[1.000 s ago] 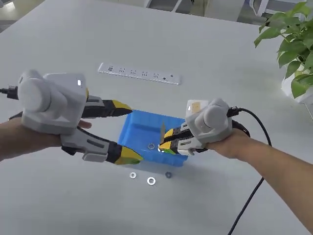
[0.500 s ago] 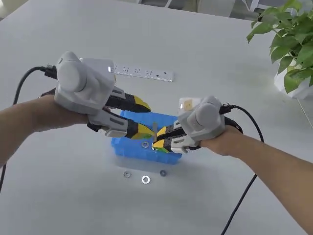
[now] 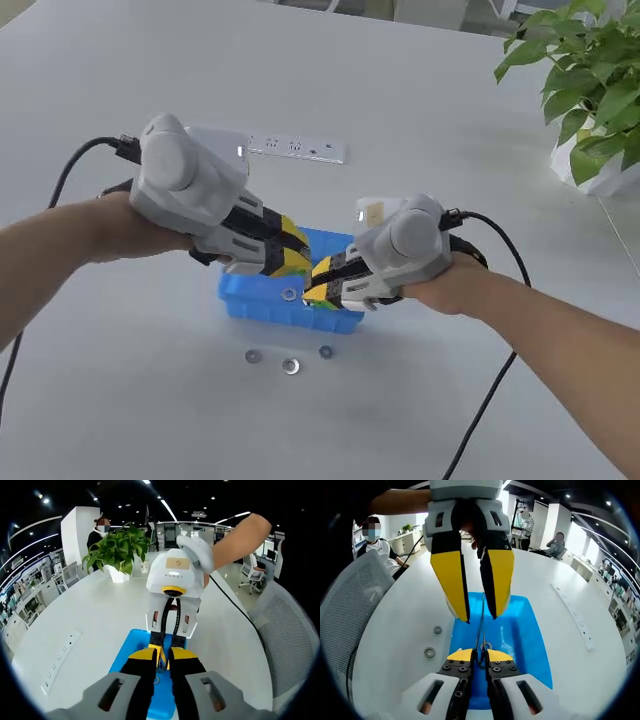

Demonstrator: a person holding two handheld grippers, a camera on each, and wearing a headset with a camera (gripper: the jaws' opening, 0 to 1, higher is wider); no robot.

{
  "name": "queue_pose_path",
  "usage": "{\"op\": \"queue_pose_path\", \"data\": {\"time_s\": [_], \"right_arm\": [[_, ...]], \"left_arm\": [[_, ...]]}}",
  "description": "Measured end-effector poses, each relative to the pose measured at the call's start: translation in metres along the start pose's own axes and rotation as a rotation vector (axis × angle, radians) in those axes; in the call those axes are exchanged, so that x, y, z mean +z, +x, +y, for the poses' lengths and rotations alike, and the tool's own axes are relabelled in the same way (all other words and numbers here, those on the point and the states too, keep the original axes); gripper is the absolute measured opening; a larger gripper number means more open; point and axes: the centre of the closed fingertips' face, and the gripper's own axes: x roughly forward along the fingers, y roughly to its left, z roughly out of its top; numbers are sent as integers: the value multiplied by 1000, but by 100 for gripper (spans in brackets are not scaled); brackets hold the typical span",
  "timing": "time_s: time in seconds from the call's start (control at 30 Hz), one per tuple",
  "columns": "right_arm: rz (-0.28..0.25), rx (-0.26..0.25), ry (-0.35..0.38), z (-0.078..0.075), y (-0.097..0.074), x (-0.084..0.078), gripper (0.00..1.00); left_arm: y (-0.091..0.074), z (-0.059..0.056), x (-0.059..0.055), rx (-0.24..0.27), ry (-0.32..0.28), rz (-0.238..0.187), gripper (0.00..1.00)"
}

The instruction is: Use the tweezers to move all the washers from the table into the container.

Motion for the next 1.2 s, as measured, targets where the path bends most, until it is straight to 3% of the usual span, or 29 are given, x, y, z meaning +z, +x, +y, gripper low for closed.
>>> {"op": "queue_pose_path", "data": {"time_s": [0.13,0.4,0.87,1.2], "right_arm": [[3,3,-10,0,0,0,9],[12,1,-15,0,-1,-1,10],[-4,-17,-2,-3,-7,7,13],[-32,-31,-19,-1,-17,24,14]], "left_arm": [[3,-1,-1,-11,23,7,6],[4,-1,0,-29,75,11,5],[-1,2,7,-18,85,10,5],[-14,-1,21,-25,81,11,5]]}}
